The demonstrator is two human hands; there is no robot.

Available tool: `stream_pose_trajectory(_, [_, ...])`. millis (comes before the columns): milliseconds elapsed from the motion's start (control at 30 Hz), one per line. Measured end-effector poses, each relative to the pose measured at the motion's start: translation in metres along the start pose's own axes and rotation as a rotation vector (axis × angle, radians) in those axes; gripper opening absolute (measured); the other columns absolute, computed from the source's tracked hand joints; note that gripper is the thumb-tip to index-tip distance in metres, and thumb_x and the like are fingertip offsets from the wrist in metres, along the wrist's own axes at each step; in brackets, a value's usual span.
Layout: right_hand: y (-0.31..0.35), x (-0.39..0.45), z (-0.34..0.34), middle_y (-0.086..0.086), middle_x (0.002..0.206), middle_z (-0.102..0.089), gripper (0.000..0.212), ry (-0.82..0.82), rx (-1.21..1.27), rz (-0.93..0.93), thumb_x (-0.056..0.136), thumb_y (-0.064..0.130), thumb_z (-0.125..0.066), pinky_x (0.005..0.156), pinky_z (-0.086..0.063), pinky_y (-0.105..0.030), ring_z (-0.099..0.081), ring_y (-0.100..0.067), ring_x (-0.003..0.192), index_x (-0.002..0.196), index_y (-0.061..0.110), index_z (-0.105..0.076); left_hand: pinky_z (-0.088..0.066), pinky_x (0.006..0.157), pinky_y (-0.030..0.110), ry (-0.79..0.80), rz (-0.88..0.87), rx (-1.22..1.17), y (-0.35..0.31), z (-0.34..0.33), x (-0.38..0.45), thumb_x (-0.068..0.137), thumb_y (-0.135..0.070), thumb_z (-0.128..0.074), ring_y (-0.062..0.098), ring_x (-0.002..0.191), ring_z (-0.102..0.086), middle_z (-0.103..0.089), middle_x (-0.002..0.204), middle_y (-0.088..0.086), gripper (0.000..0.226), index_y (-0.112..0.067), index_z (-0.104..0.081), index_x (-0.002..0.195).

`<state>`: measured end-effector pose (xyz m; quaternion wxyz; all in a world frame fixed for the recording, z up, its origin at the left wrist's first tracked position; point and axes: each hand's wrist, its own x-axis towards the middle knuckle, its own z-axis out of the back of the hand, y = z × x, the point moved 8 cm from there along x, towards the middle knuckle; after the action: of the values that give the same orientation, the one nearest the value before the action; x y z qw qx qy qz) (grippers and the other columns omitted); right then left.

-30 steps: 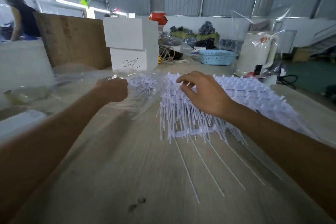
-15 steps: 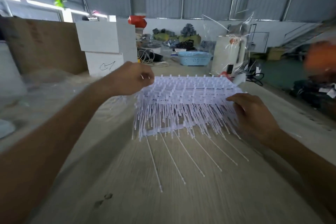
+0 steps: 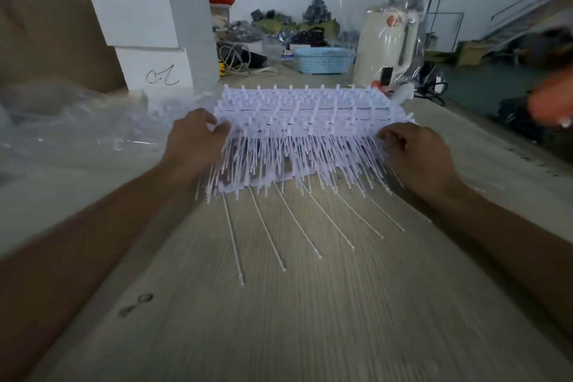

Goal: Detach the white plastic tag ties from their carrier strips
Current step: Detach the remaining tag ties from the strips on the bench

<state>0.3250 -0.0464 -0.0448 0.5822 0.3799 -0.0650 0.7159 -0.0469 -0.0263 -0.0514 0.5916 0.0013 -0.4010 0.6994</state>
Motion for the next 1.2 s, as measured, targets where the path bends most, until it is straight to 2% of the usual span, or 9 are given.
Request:
stream_pose_trajectory(100, [0.003, -0.003, 0.006, -0.003, 0.114, -0.073, 0.033, -0.02, 0.105, -0.023, 0.105, 0.011, -0.043, 0.09, -0.052, -0.04, -0.068, -0.027, 0.101, 0.128, 0.018, -0.066, -0.057, 0.075, 0.031, 0.032, 0.287, -0.373, 0.023, -0.007, 0.001, 0.085, -0.024, -0.075, 0.021, 0.072, -0.066, -0.071, 0.094, 0.009, 0.017, -0.012, -0.072, 0.095])
stream_pose_trajectory(200, [0.001, -0.004, 0.009, -0.002, 0.118, -0.072, 0.034, -0.024, 0.216, -0.056, 0.105, 0.01, -0.043, 0.097, -0.05, -0.039, -0.066, -0.025, 0.109, 0.131, 0.015, -0.064, -0.061, 0.073, 0.04, 0.039, 0.411, -0.491, 0.031, -0.003, -0.004, 0.08, -0.011, -0.078, 0.026, 0.065, -0.065, -0.073, 0.079, 0.012, 0.004, -0.009, -0.075, 0.078])
stream_pose_trajectory(433, [-0.01, -0.003, 0.012, 0.006, 0.121, -0.071, 0.036, -0.049, 0.432, -0.11, 0.102, 0.006, -0.048, 0.091, -0.045, -0.015, -0.063, -0.004, 0.111, 0.128, 0.021, -0.069, -0.041, 0.073, 0.025, -0.194, 0.001, -0.145, -0.006, 0.026, -0.01, 0.099, -0.024, -0.051, 0.018, 0.079, -0.061, -0.068, 0.092, -0.002, 0.021, -0.021, -0.071, 0.097])
stream_pose_trajectory(600, [-0.017, -0.002, 0.013, 0.011, 0.122, -0.07, 0.037, -0.081, 0.558, -0.1, 0.103, 0.007, -0.048, 0.108, -0.043, -0.023, -0.057, -0.002, 0.125, 0.127, 0.025, -0.069, -0.043, 0.062, 0.037, -0.244, -0.09, -0.169, -0.016, 0.032, -0.018, 0.106, -0.022, -0.041, 0.025, 0.067, -0.056, -0.062, 0.08, 0.006, 0.016, -0.017, -0.056, 0.102])
stream_pose_trajectory(733, [-0.023, 0.001, 0.017, 0.011, 0.12, -0.071, 0.036, -0.127, 0.528, -0.098, 0.103, 0.007, -0.047, 0.11, -0.045, -0.032, -0.06, -0.003, 0.122, 0.125, 0.026, -0.07, -0.044, 0.057, 0.037, -0.175, -0.05, -0.224, -0.011, 0.024, -0.014, 0.105, -0.02, -0.041, 0.023, 0.062, -0.057, -0.06, 0.076, 0.003, 0.011, -0.018, -0.05, 0.099])
stream_pose_trajectory(867, [-0.025, 0.002, 0.015, 0.008, 0.122, -0.07, 0.033, -0.113, 0.524, -0.125, 0.103, 0.01, -0.049, 0.109, -0.044, -0.028, -0.062, -0.005, 0.12, 0.126, 0.024, -0.069, -0.056, 0.079, 0.043, 0.057, 0.03, -0.103, -0.001, 0.006, -0.015, 0.102, -0.036, -0.045, 0.027, 0.082, -0.066, -0.068, 0.099, 0.006, 0.021, -0.021, -0.06, 0.102])
stream_pose_trajectory(967, [-0.031, 0.001, 0.008, 0.003, 0.117, -0.072, 0.029, -0.113, 0.75, -0.309, 0.102, 0.007, -0.052, 0.099, -0.049, -0.017, -0.066, 0.002, 0.107, 0.124, 0.015, -0.07, -0.055, 0.083, 0.046, -0.008, -0.002, -0.069, -0.008, 0.015, -0.016, 0.102, -0.047, -0.042, 0.029, 0.084, -0.066, -0.068, 0.099, 0.006, 0.029, -0.023, -0.058, 0.106])
stream_pose_trajectory(1067, [-0.041, -0.006, 0.001, -0.003, 0.106, -0.075, 0.022, -0.149, 1.005, -0.572, 0.099, 0.003, -0.055, 0.081, -0.052, -0.014, -0.071, -0.002, 0.095, 0.109, 0.013, -0.073, -0.053, 0.079, 0.045, -0.129, -0.148, 0.056, -0.025, 0.025, -0.019, 0.102, -0.041, -0.045, 0.028, 0.094, -0.062, -0.062, 0.11, 0.009, 0.025, -0.023, -0.055, 0.116])
stream_pose_trajectory(1200, [-0.044, -0.007, 0.009, -0.004, 0.103, -0.076, 0.021, -0.206, 1.182, -0.704, 0.098, 0.001, -0.055, 0.09, -0.055, -0.024, -0.073, -0.012, 0.097, 0.109, 0.009, -0.071, -0.048, 0.086, 0.048, -0.097, -0.271, 0.174, -0.041, 0.016, -0.024, 0.101, -0.038, -0.048, 0.032, 0.115, -0.053, -0.056, 0.123, 0.011, 0.031, -0.019, -0.056, 0.124])
